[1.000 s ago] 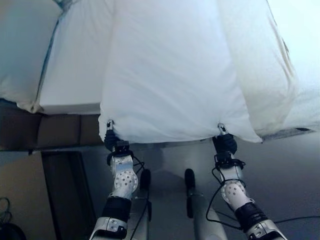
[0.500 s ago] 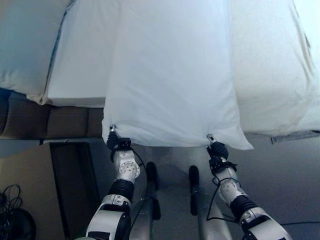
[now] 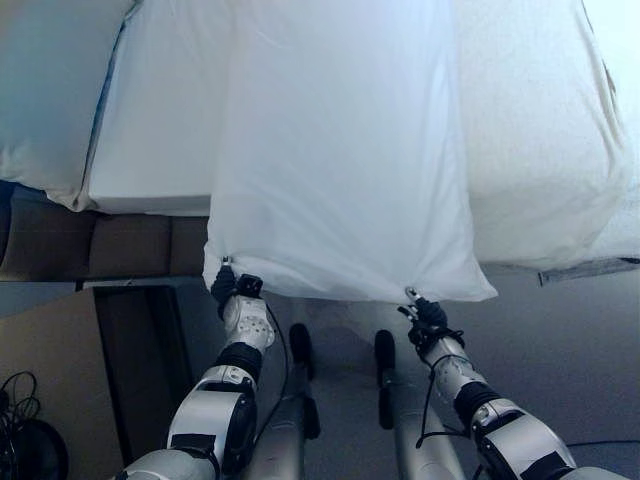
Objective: Make the bed
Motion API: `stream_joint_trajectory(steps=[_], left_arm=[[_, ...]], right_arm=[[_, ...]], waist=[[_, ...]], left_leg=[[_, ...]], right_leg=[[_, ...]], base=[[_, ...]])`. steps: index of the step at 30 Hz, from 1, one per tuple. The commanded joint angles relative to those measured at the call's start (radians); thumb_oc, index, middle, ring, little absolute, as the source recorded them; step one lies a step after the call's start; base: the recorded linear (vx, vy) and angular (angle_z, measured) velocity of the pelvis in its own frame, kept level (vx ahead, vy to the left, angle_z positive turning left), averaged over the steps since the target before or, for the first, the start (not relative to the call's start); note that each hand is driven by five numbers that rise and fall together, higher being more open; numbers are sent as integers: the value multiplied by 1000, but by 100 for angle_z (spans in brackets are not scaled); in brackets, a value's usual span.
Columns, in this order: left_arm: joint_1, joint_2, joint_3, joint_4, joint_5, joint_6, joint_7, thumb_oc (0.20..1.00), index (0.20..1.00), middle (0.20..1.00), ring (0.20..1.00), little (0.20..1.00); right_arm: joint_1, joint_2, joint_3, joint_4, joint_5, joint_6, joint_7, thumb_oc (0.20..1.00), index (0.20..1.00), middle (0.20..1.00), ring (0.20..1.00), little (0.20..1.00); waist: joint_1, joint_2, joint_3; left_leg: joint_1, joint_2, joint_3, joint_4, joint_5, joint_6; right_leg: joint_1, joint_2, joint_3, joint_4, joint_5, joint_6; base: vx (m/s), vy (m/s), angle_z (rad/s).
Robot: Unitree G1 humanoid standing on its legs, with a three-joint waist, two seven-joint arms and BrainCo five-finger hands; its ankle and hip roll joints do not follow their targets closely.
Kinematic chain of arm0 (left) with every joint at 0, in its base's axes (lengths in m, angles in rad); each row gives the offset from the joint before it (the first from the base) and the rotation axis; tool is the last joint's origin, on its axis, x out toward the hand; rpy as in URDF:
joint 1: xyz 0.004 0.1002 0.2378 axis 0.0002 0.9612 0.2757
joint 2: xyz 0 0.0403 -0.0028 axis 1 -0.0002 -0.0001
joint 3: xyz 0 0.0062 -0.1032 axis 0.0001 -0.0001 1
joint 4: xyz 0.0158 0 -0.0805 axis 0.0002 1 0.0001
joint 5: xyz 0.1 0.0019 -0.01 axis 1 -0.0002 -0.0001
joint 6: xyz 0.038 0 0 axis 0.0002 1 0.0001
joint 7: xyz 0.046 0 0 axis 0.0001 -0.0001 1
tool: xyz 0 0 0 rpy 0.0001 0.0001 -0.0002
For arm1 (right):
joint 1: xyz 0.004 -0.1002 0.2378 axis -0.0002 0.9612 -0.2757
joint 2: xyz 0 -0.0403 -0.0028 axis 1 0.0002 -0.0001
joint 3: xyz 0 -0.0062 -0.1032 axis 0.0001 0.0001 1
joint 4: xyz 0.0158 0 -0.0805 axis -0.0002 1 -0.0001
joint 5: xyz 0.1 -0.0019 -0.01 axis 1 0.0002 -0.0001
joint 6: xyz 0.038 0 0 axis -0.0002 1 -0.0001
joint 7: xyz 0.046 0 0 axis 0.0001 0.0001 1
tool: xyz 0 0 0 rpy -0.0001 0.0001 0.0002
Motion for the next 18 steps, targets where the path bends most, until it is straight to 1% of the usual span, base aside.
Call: stream_joint_trajectory(steps=[1,3,5,6,7,9,12,14,16,18], left_arm=[[96,31,92,110,-41,-5,53,1000,1000,1000,1000,1000],[102,28,92,113,-49,-5,48,1000,1000,1000,1000,1000],[141,9,63,95,-37,16,3,1000,1000,1000,1000,1000],[144,8,62,94,-37,16,3,1000,1000,1000,1000,1000],[158,1,44,92,-24,29,-14,1000,1000,1000,1000,1000],[168,-3,37,87,-28,28,-19,1000,1000,1000,1000,1000],[230,-11,-11,83,16,64,-60,1000,1000,1000,1000,1000],[239,-9,-9,91,12,69,-65,1000,1000,1000,1000,1000],[262,-10,-26,62,31,75,-73,1000,1000,1000,1000,1000],[306,-12,-81,-5,79,94,-100,1000,1000,1000,1000,1000]], right_arm=[[134,52,23,90,15,53,-17,1000,1000,1000,1000,1000],[137,50,22,92,10,57,-13,1000,1000,1000,1000,1000],[151,41,10,89,-9,62,3,1000,1000,1000,1000,1000],[154,41,9,89,-9,62,4,1000,1000,1000,1000,1000],[156,36,7,87,-18,62,8,1000,1000,1000,1000,1000],[161,33,6,83,-22,60,13,1000,1000,1000,1000,1000],[189,10,8,45,-35,59,51,1000,1000,1000,1000,1000],[194,6,4,45,-35,61,56,1000,1000,1000,1000,1000],[203,-2,0,35,-48,61,62,1000,1000,1000,1000,1000],[217,-21,18,-10,-103,59,74,1000,1000,1000,1000,1000]], waist=[[6,-34,32],[6,-33,28],[6,-31,-1],[7,-30,-2],[6,-29,-10],[6,-29,-15],[10,-32,-42],[12,-33,-46],[13,-32,-50],[13,-29,-50]], left_leg=[[-24,-34,41,77,-106,-19],[-15,-33,40,73,-107,-18],[15,-35,32,56,-104,-16],[17,-35,31,54,-104,-16],[24,-35,28,49,-103,-15],[34,-35,25,42,-102,-15],[61,-32,20,23,-97,-17],[65,-31,17,24,-99,-18],[71,-28,14,21,-98,-20],[72,-26,10,18,-92,-21]], right_leg=[[-33,-39,25,-131,174,54],[-26,-39,24,-133,173,54],[-1,-35,25,-143,175,56],[1,-35,24,-145,175,56],[9,-36,23,-152,176,57],[19,-36,21,-159,178,57],[48,-38,16,-190,188,64],[53,-36,15,-191,186,63],[58,-35,13,-191,186,62],[62,-33,10,-189,183,62]], base=[[0,0,0],[25,-11,1],[75,-31,-2],[59,-24,-5],[45,-9,-6],[53,-19,-4],[70,-46,-6],[19,-13,-1],[37,-31,-3],[17,-37,-2]])
